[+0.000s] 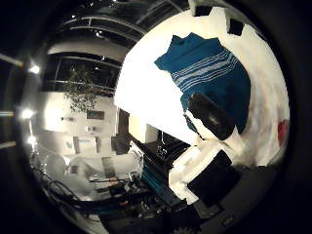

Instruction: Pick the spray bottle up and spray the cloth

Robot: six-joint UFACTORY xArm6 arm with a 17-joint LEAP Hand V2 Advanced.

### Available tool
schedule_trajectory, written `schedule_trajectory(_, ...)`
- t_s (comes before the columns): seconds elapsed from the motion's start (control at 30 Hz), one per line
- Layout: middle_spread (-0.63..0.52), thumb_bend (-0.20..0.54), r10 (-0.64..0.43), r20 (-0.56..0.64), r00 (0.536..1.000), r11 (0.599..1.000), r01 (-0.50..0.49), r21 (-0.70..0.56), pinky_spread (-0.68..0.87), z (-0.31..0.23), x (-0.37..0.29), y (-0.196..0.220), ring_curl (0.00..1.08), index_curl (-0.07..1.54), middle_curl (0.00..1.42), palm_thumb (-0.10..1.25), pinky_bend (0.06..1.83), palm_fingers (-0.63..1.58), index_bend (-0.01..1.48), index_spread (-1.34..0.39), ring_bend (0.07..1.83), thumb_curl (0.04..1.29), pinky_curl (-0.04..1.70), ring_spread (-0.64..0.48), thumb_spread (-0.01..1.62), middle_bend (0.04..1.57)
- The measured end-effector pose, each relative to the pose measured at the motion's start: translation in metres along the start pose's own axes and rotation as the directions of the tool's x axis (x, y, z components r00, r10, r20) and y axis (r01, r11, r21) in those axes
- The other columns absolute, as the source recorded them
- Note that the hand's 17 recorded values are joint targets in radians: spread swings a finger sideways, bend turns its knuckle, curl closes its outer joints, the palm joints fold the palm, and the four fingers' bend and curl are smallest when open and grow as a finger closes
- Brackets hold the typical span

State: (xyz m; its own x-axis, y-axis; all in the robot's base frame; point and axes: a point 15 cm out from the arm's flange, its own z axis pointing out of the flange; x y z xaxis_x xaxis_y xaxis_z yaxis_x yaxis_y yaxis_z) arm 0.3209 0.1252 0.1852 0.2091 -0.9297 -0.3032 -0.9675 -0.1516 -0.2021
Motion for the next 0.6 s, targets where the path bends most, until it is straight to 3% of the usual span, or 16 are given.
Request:
schedule_trajectory(0.27,0.02,-0.009,0.037,0.012,0.999,0.999,-0.037,0.002,0.22,-0.034,0.005,-0.038,0.36,0.36,0.43,0.83,0.47,0.28,0.18,-0.2,0.66,0.33,0.65,0.06,1.35,0.47)
schedule_trajectory(0.6,0.02,-0.009,0.078,0.019,0.997,0.997,-0.078,-0.008,0.22,-0.072,0.017,-0.027,0.35,0.36,0.42,0.82,0.46,0.29,0.18,-0.2,0.67,0.33,0.65,0.06,1.36,0.47)
